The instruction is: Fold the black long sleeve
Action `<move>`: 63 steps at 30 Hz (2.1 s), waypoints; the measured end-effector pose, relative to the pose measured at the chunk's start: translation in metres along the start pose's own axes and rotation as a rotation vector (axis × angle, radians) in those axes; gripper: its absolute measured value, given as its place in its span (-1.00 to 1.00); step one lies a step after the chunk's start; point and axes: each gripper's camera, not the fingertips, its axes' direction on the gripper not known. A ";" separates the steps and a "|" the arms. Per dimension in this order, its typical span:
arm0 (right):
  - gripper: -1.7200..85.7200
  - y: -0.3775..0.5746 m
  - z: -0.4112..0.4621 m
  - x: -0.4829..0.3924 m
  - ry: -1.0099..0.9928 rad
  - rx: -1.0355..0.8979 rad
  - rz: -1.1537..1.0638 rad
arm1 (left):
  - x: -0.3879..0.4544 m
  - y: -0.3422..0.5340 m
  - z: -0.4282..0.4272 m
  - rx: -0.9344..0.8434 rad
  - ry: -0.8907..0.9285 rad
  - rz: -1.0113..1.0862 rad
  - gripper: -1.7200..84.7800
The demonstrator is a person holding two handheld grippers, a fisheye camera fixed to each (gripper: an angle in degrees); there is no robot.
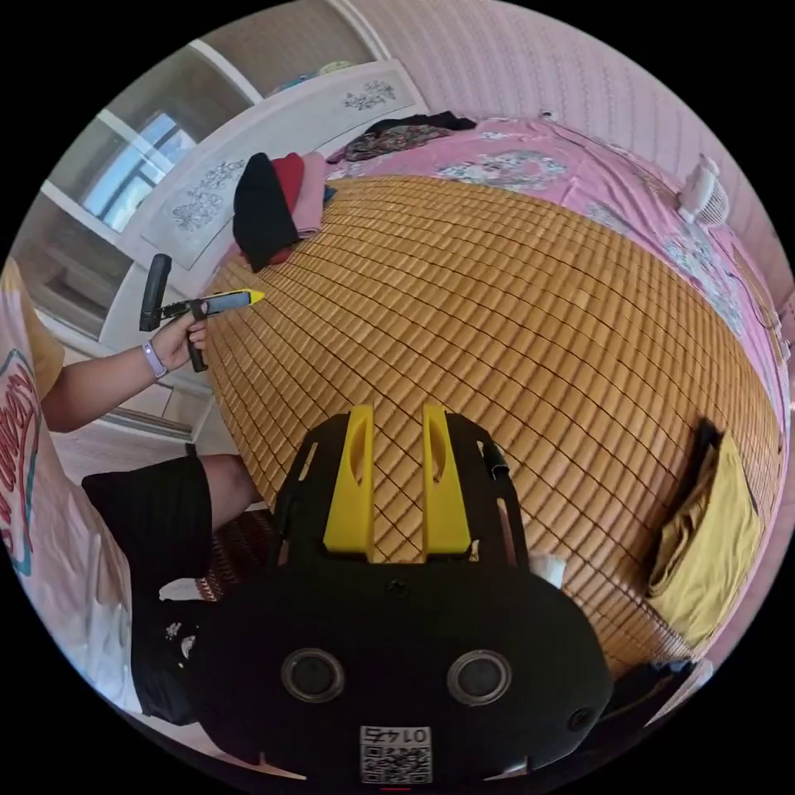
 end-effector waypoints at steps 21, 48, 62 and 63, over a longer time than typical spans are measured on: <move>-0.89 -0.333 0.216 -0.115 -0.244 0.030 -0.162 | -0.257 -0.068 -0.025 0.051 0.035 -0.215 -0.87; -0.67 0.069 0.139 -0.118 -0.445 0.189 0.331 | 0.008 0.239 -0.144 -0.043 0.294 0.242 -0.89; -0.96 0.072 0.151 -0.125 -0.399 0.073 0.240 | 0.024 0.256 -0.143 -0.077 0.377 0.235 -0.93; -0.96 0.078 0.146 -0.121 -0.362 0.092 0.262 | 0.023 0.255 -0.143 -0.081 0.368 0.227 -0.94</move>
